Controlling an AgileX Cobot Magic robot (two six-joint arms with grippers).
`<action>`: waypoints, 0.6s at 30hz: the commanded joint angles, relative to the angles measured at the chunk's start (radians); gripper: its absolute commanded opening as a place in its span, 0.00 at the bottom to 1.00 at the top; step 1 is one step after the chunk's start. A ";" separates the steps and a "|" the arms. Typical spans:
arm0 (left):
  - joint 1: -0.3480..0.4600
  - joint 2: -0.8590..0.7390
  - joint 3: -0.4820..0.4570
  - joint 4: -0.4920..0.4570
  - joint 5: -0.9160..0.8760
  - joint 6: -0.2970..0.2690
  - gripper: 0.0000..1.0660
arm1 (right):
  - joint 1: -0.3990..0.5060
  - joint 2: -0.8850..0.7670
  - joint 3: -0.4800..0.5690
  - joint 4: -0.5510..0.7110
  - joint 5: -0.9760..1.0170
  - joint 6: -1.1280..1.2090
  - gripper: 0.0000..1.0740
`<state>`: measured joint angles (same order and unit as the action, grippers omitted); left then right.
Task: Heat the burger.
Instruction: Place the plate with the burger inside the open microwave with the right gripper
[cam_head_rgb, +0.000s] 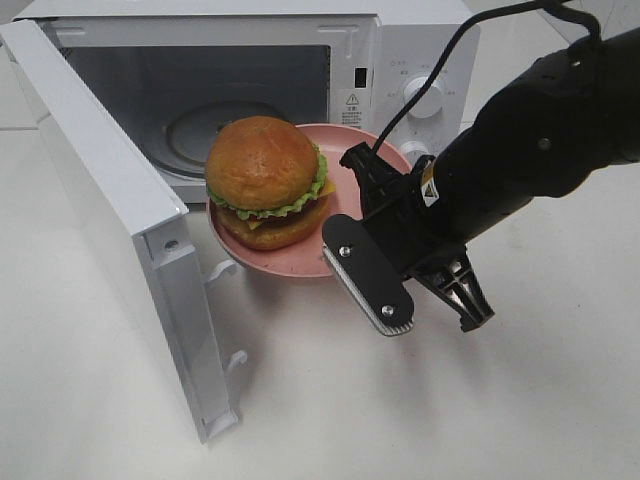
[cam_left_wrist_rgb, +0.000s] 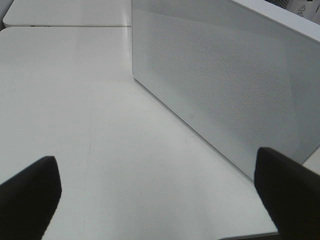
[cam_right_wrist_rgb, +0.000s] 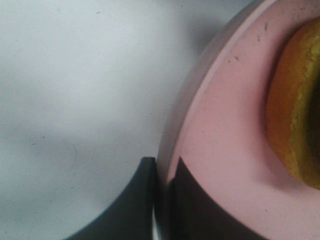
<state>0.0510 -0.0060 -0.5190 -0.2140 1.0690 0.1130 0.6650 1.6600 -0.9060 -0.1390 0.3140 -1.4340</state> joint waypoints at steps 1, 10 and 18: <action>0.003 -0.005 0.002 -0.001 0.002 -0.001 0.92 | 0.002 0.022 -0.070 0.017 -0.059 0.008 0.00; 0.003 -0.005 0.002 -0.001 0.002 -0.001 0.92 | 0.002 0.097 -0.188 0.021 -0.013 0.009 0.00; 0.003 -0.005 0.002 -0.001 0.002 -0.001 0.92 | 0.002 0.178 -0.293 0.021 0.034 0.009 0.00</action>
<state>0.0510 -0.0060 -0.5190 -0.2140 1.0690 0.1130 0.6800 1.8470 -1.1730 -0.1160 0.4010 -1.4510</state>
